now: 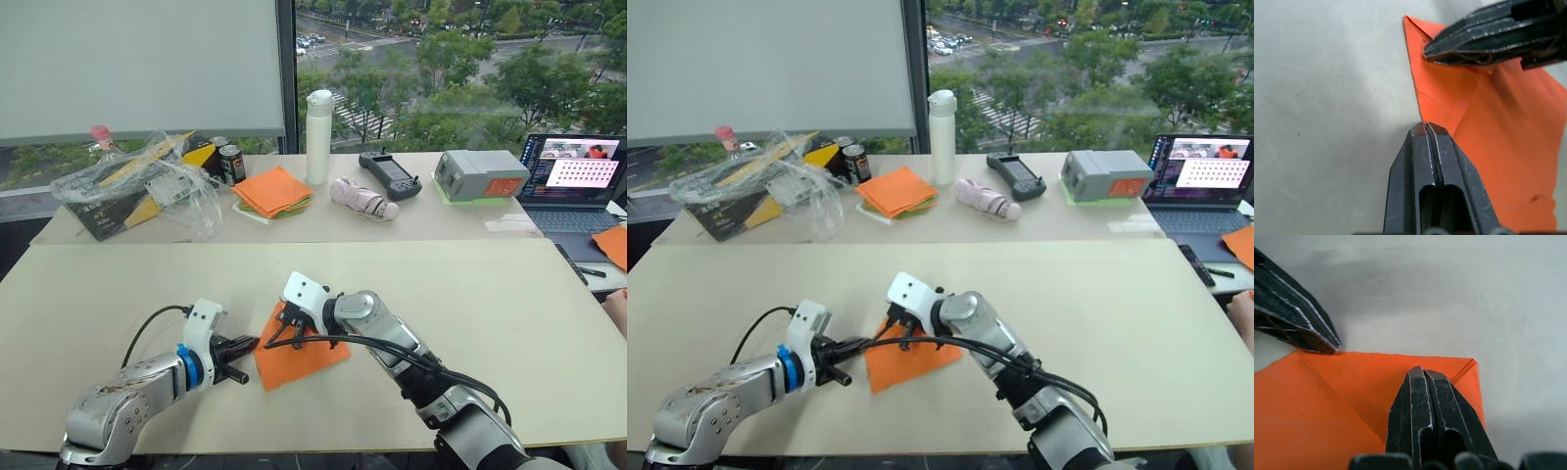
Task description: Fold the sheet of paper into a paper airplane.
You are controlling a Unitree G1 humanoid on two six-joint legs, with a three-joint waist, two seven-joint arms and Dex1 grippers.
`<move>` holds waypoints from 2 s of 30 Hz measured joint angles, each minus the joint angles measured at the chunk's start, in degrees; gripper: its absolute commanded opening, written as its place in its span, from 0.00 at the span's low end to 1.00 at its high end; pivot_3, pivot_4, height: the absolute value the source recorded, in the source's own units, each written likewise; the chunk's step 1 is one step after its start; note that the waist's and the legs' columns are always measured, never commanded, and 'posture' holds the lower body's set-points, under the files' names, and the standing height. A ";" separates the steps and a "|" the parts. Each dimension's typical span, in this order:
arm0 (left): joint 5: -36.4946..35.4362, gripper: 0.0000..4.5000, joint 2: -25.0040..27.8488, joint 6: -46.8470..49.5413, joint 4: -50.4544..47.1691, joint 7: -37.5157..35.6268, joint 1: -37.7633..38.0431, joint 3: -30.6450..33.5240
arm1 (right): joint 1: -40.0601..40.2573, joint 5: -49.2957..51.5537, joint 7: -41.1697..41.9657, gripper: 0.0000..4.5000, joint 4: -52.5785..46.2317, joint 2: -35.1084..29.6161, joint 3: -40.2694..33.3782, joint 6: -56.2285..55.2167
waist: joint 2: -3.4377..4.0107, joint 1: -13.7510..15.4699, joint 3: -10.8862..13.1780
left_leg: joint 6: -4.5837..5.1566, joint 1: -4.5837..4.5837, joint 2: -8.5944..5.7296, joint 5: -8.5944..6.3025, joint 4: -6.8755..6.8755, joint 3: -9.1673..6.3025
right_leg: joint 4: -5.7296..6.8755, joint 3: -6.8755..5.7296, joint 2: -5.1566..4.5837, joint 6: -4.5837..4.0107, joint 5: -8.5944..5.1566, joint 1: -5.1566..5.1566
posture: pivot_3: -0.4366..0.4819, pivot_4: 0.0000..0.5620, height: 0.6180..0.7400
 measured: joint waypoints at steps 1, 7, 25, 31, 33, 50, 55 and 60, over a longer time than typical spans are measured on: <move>-0.13 0.00 -0.01 0.01 -0.15 0.06 0.05 0.06 | 0.00 0.00 0.00 0.00 0.00 0.00 0.00 0.00 | 0.00 0.00 0.00 | 0.00 0.00 0.00 0.00 0.00 0.00 | -0.01 0.00 0.00 0.00 0.00 0.00 | 0.48 0.27 1.00; -2.10 0.00 -2.25 1.92 0.45 1.31 -0.82 2.71 | -0.03 -0.02 -0.01 0.00 0.00 -0.09 -0.01 0.00 | 0.00 0.08 0.00 | 0.00 0.00 0.00 0.00 0.00 -0.01 | -0.04 -0.01 0.01 0.00 0.00 0.03 | 0.48 0.27 1.00; -8.97 0.00 -3.23 7.36 -0.51 3.55 -2.49 3.64 | 0.02 -0.01 -0.07 0.00 -0.06 0.14 -0.02 0.00 | -0.01 -0.06 0.00 | 0.00 -0.01 0.00 0.00 -0.05 0.00 | -0.07 0.00 0.01 0.00 0.00 0.00 | 0.48 0.27 1.00; -5.37 0.00 -1.62 3.18 1.28 1.13 -1.67 0.20 | 0.04 0.04 -0.20 0.00 -0.26 0.23 -0.39 0.93 | 0.01 0.13 0.00 | -0.03 0.02 0.00 0.02 -0.09 -0.01 | -0.17 -0.02 0.01 -0.03 0.02 0.05 | 0.48 0.27 1.00; -4.70 0.00 -1.62 2.23 2.09 0.50 -2.08 -0.43 | 0.04 0.07 -0.24 0.00 -0.49 0.22 -0.61 1.59 | 0.01 0.18 -0.01 | -0.03 0.03 0.00 0.02 -0.09 -0.01 | -0.19 -0.02 0.01 -0.04 0.03 0.09 | 0.48 0.27 1.00; -3.98 0.00 -2.32 0.09 4.01 -0.29 -3.27 -2.21 | -2.73 7.48 5.21 0.00 -8.61 -12.70 -10.39 12.91 | 0.04 0.62 0.09 | -0.03 -0.08 -0.08 0.02 -0.11 -0.01 | -0.30 -0.05 -0.07 -0.07 0.05 0.05 | 0.48 0.27 1.00; -3.95 0.00 -2.64 -0.12 4.22 -0.30 -3.35 -2.34 | -2.72 6.62 8.15 0.00 -6.83 -17.96 -8.79 7.83 | 0.02 0.67 0.10 | -0.03 -0.13 -0.09 0.02 -0.09 0.02 | -0.32 -0.05 -0.08 -0.07 0.05 0.05 | 0.48 0.27 1.00; -3.95 0.00 -2.74 -0.23 4.57 -0.31 -3.69 -2.67 | -2.58 4.70 11.04 0.00 -3.40 -20.35 -5.78 1.99 | 0.02 0.62 0.10 | -0.03 -0.13 -0.08 0.02 -0.09 0.03 | -0.32 -0.05 -0.08 -0.07 0.05 0.06 | 0.48 0.27 1.00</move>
